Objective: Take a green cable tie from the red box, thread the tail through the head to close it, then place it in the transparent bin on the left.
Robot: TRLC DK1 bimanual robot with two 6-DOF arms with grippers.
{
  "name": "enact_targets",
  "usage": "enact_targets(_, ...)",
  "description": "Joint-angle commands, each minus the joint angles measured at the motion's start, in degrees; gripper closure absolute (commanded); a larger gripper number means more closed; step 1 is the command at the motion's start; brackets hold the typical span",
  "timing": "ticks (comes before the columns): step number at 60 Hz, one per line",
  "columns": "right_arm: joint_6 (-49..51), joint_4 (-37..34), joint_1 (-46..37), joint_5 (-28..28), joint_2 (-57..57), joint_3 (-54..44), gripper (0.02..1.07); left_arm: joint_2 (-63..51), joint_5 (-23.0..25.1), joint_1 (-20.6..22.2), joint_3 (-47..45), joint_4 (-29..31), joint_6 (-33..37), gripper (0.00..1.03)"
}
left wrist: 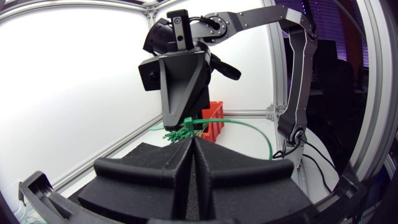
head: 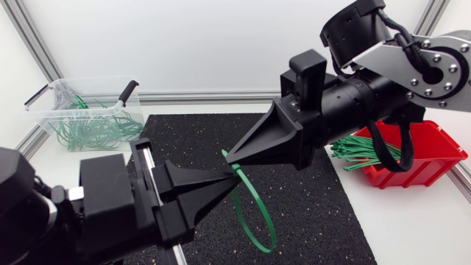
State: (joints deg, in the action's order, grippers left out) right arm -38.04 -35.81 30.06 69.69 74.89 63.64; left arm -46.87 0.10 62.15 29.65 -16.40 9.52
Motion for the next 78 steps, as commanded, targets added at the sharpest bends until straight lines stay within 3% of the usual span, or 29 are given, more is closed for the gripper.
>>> enact_targets(1,0.4,0.4,0.1,-0.9,1.0,0.9,1.01,0.3,-1.2,3.4,1.4,0.4,1.3,0.99)
enact_targets(6,0.2,0.9,-0.2,-2.2,3.7,1.9,1.01,0.2,-3.0,6.1,2.4,0.8,1.3,0.99)
enact_targets(17,0.2,1.9,-0.2,-2.6,6.3,1.2,1.01,0.0,-3.4,7.0,3.5,1.8,1.1,0.99)
enact_targets(25,0.2,0.7,0.4,-2.2,2.5,0.3,1.01,0.2,-3.9,6.1,3.0,2.9,0.9,0.99)
enact_targets(30,0.4,-0.1,-0.1,-2.4,-1.2,-0.6,0.99,0.7,-3.9,3.4,3.0,3.7,-0.1,0.99)
enact_targets(36,2.1,-0.3,-3.6,-3.3,-2.7,-1.2,0.64,0.7,-3.1,-3.9,3.1,6.2,-3.0,0.99)
enact_targets(38,3.9,-0.4,-4.9,-4.5,-2.6,-1.7,0.57,0.6,-1.9,-6.8,3.0,6.9,-3.5,0.99)
enact_targets(51,15.1,4.5,-5.1,-23.1,-0.3,-9.0,0.08,-0.9,-0.4,-24.1,3.2,9.7,-4.8,0.99)
enact_targets(63,17.8,12.3,-6.5,-32.2,0.6,-12.1,0.07,-7.2,1.3,-42.8,9.5,9.7,-4.6,0.99)
enact_targets(78,19.9,16.3,-6.5,-40.8,-3.4,-14.8,0.07,-20.9,1.0,-60.0,23.4,8.6,-5.8,0.99)
